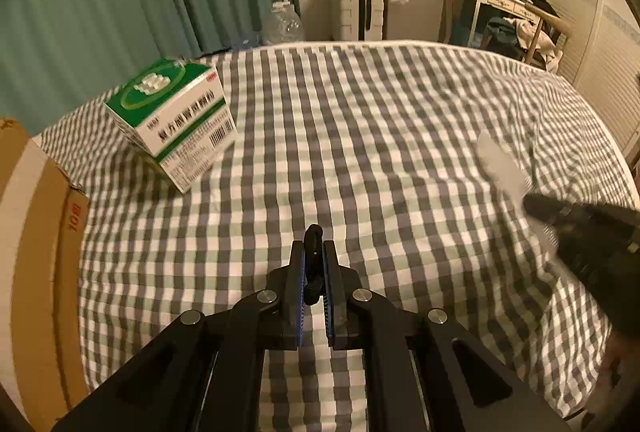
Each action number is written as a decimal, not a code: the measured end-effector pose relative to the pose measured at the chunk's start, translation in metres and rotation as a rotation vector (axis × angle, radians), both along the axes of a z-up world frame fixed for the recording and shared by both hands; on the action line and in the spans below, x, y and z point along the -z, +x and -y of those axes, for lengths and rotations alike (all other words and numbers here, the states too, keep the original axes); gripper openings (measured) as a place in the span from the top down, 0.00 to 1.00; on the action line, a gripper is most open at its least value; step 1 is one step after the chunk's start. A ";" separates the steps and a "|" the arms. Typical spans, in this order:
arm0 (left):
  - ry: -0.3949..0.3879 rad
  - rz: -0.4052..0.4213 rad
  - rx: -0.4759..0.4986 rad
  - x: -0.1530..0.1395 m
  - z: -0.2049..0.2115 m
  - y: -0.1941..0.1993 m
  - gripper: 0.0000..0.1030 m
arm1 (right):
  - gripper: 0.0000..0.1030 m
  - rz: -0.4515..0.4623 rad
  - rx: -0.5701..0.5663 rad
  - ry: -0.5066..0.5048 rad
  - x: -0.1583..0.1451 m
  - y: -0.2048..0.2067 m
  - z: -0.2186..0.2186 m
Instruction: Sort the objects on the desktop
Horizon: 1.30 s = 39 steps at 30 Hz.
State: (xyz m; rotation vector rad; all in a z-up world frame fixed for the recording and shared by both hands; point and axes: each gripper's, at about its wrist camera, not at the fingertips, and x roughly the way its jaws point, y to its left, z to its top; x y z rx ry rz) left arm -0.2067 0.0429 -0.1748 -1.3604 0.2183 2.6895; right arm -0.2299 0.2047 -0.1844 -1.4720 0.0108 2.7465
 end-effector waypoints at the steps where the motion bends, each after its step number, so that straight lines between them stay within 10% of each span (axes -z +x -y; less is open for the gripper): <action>1: 0.001 -0.006 0.002 -0.004 0.000 0.001 0.93 | 0.97 0.007 -0.006 -0.006 0.002 0.000 0.001; 19: 0.088 -0.074 -0.025 -0.060 0.022 0.027 0.93 | 0.97 -0.070 -0.027 -0.252 -0.055 0.051 0.004; 39: 0.108 -0.268 -0.047 -0.167 0.070 0.069 0.93 | 0.98 -0.215 -0.186 -0.208 -0.151 0.097 0.089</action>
